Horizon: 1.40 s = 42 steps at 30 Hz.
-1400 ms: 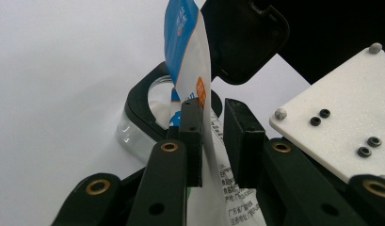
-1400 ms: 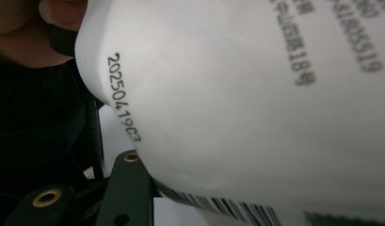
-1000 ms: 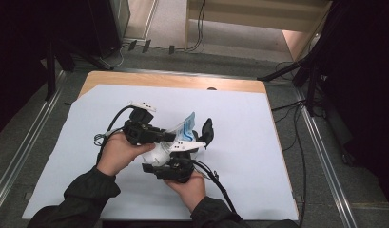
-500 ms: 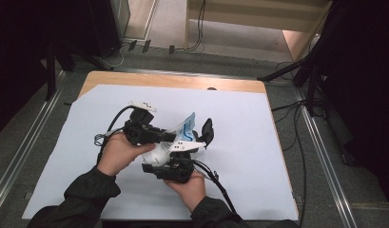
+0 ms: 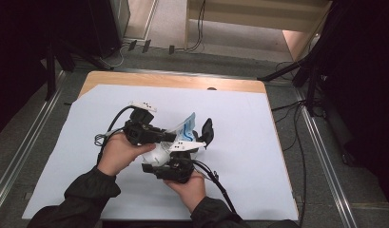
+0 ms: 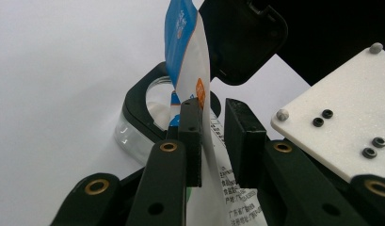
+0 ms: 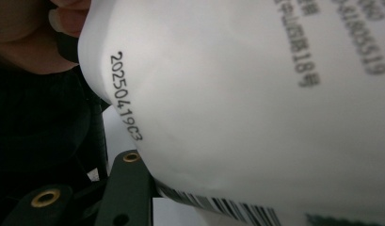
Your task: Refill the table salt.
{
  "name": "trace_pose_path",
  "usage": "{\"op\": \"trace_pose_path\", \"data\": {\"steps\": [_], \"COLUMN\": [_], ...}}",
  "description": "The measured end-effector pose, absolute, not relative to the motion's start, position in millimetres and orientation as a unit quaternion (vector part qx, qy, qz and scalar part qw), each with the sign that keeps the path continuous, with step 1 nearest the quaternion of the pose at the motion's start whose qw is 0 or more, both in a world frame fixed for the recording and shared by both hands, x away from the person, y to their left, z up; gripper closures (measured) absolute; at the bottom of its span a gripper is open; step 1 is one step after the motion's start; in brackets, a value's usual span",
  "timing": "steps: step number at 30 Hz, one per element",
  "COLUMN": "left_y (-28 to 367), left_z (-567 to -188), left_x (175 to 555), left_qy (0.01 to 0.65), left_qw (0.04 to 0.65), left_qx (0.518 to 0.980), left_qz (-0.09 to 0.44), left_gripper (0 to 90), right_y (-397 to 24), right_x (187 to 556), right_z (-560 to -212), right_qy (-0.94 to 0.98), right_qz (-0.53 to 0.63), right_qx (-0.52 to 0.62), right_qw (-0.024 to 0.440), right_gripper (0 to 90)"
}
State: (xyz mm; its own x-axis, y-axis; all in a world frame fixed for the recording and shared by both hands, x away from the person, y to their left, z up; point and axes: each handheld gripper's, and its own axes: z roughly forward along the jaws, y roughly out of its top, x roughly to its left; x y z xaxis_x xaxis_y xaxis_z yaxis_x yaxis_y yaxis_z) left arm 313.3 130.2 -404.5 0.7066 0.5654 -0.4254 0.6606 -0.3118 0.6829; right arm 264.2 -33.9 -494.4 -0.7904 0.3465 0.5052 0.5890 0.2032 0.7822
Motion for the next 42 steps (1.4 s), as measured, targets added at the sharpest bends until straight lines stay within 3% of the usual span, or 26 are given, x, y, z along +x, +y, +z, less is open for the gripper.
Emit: {"op": "trace_pose_path", "data": {"steps": [42], "left_y": [129.7], "left_z": [-404.3], "left_x": [312.9], "left_qy": [0.380], "left_qw": [0.451], "left_qx": [0.806], "left_qz": [-0.051], "left_gripper": [76.9], "right_y": [-32.8], "right_x": [263.5], "right_z": [-492.4], "right_qy": [-0.766], "right_qz": [-0.555], "right_qx": [-0.304], "right_qw": [0.111], "right_gripper": [56.4]}}
